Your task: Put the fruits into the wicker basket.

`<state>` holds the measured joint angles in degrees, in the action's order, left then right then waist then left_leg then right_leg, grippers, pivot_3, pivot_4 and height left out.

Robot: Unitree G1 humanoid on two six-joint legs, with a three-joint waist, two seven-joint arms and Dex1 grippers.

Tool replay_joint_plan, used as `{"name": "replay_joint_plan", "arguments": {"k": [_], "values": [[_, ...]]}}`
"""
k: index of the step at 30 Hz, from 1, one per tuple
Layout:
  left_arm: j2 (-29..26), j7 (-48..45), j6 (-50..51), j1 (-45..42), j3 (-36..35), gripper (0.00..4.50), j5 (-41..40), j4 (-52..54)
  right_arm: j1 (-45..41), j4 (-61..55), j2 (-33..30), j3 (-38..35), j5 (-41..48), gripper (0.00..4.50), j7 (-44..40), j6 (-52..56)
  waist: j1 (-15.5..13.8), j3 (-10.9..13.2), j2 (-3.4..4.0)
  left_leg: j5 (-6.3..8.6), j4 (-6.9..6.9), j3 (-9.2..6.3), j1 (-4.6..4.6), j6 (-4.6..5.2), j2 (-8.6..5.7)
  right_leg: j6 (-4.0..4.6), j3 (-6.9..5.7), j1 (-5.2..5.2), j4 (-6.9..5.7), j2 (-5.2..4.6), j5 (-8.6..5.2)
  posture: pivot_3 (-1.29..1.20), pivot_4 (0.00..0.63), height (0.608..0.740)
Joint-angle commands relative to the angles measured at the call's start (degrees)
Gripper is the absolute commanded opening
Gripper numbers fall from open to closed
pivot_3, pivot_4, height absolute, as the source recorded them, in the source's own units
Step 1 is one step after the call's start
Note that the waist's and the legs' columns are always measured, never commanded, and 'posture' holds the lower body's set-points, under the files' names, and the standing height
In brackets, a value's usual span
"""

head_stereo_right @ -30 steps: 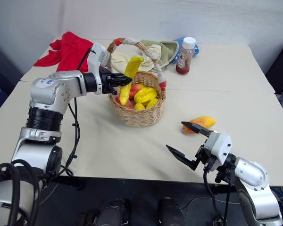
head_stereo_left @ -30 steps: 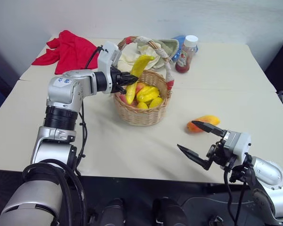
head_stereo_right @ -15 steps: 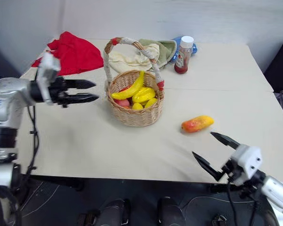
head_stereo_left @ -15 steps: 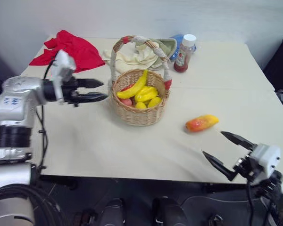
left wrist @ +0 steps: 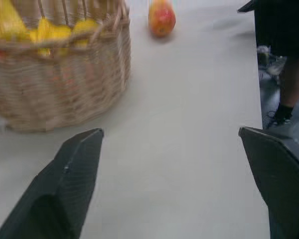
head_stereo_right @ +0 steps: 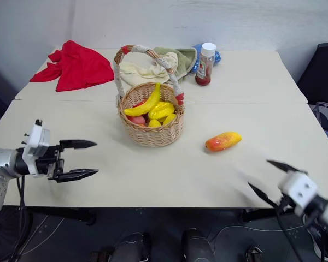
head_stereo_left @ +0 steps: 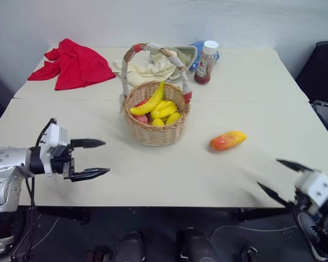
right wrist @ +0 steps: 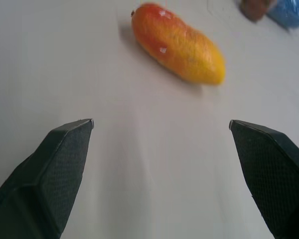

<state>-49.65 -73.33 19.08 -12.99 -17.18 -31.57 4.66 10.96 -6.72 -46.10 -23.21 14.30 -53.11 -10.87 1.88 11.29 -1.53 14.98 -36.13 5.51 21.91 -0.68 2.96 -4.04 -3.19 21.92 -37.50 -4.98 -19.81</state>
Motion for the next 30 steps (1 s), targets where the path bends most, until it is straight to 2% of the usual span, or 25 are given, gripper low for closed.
{"name": "replay_joint_plan", "arguments": {"k": [1,8,16,20,23,24,27,30], "values": [[0.8,1.9,0.5,-0.5,-0.7,4.47,-2.5,4.8,-13.5,4.0,-5.0,9.2,-3.5,4.50,-3.9,4.7,0.0,0.0,0.07,0.00,0.01,0.04,-0.08,-0.02,0.00,0.01,0.00,-0.02,-0.01,0.04,0.00,0.00,0.150,0.740],[1.5,3.7,5.7,0.2,-0.5,4.47,-6.9,9.6,-34.4,21.8,-4.8,21.5,-11.7,4.50,-6.6,1.2,-0.9,0.0,0.07,-0.11,-0.11,0.01,0.43,-0.39,0.09,0.05,0.06,0.40,0.00,0.32,-0.05,0.00,0.150,0.740],[2.1,5.4,6.0,1.5,-0.6,4.47,-7.4,11.0,-48.6,38.6,-0.9,28.8,-17.0,4.50,-7.4,-4.0,0.1,0.0,0.06,-0.08,-0.46,0.46,0.44,-0.30,0.17,-0.08,0.35,0.51,-0.13,0.33,0.03,0.00,0.150,0.740],[2.5,6.4,6.3,2.3,-0.5,4.50,-7.9,12.6,-51.9,44.7,1.1,30.1,-14.9,3.57,-13.7,-6.4,0.1,0.0,0.06,-0.07,-0.43,0.49,0.44,-0.38,0.28,-0.03,0.36,0.56,-0.17,0.42,0.00,0.00,0.150,0.740],[2.9,7.2,6.2,2.3,-0.6,4.50,-8.1,13.1,-53.4,47.0,2.1,29.8,-14.2,2.52,-16.0,-8.2,0.0,0.0,0.07,-0.06,-0.44,0.50,0.43,-0.39,0.30,-0.03,0.37,0.56,-0.17,0.43,0.00,0.00,0.150,0.740],[3.0,7.7,6.4,2.5,-1.0,4.50,-8.4,13.4,-53.6,47.0,2.3,29.4,-13.0,2.33,-17.6,-8.0,0.0,0.0,0.06,-0.06,-0.44,0.52,0.43,-0.38,0.30,-0.03,0.38,0.56,-0.17,0.42,0.00,0.00,0.150,0.740],[3.1,9.0,7.0,3.5,-2.3,4.50,-9.2,14.1,-53.5,43.6,2.2,28.6,-9.2,2.30,-22.9,-7.3,0.0,0.0,0.07,-0.05,-0.46,0.52,0.43,-0.38,0.31,-0.03,0.38,0.55,-0.18,0.42,0.00,0.00,0.150,0.740],[3.3,10.6,7.8,5.7,-5.7,4.50,-10.9,14.8,-49.8,21.5,2.9,28.9,2.0,2.30,-26.0,11.8,0.3,0.0,0.10,-0.02,-0.44,0.52,0.43,-0.42,0.38,-0.03,0.40,0.57,-0.20,0.43,0.00,0.00,0.150,0.740]]}}
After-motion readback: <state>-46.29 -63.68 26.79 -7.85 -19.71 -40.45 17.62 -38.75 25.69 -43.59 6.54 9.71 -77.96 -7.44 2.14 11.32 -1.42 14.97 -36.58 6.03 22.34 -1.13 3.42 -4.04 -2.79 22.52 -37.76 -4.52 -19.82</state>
